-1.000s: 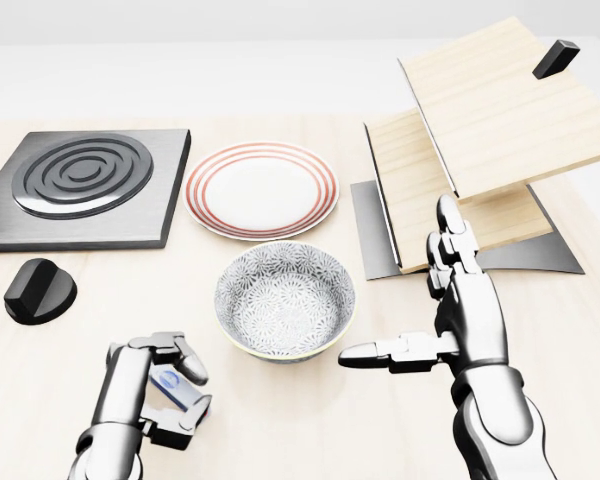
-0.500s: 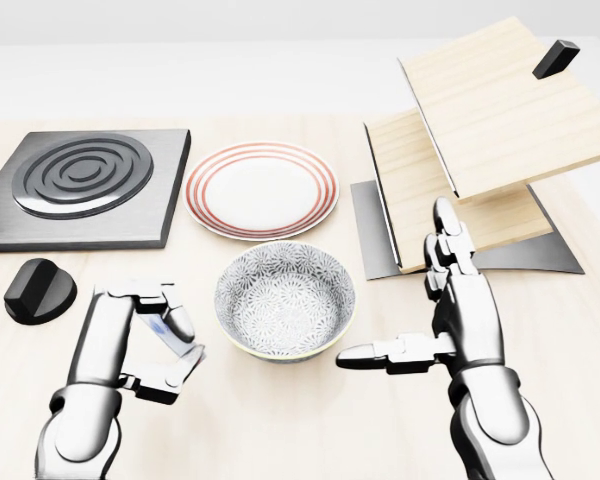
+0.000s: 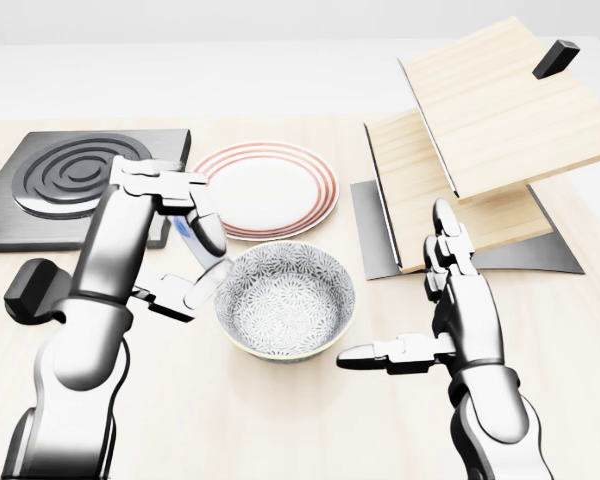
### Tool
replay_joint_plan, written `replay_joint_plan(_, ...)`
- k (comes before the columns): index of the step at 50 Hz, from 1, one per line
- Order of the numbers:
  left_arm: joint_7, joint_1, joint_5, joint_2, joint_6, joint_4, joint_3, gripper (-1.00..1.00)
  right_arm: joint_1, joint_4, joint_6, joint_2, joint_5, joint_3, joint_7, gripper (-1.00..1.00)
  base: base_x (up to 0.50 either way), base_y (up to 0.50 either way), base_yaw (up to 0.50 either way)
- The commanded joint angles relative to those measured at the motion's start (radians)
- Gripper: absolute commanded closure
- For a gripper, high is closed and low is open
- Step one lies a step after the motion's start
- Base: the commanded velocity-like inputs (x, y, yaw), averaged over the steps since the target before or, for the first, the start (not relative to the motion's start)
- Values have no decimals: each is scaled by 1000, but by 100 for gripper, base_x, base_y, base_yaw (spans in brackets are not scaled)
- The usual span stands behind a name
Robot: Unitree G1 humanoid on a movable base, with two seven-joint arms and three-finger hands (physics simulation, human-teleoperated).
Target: Pick up the cream cheese and put it in the bowl.
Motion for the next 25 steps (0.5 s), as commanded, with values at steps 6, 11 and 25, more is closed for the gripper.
replay_joint_plan(6, 60, -193, -30, -71, 0, 195, -40, 73, 0, -18, 0, -13, 27, -23, 10, -100, 0, 0, 0)
replay_joint_plan(11, 98, -235, -71, -86, 0, 333, -40, 68, 1, -19, 0, -18, 37, -33, 12, -100, 0, 0, 0)
replay_joint_plan(25, 178, -294, -113, -136, 0, 636, -65, 65, 0, 11, 0, -29, 51, -48, 14, -100, 0, 0, 0)
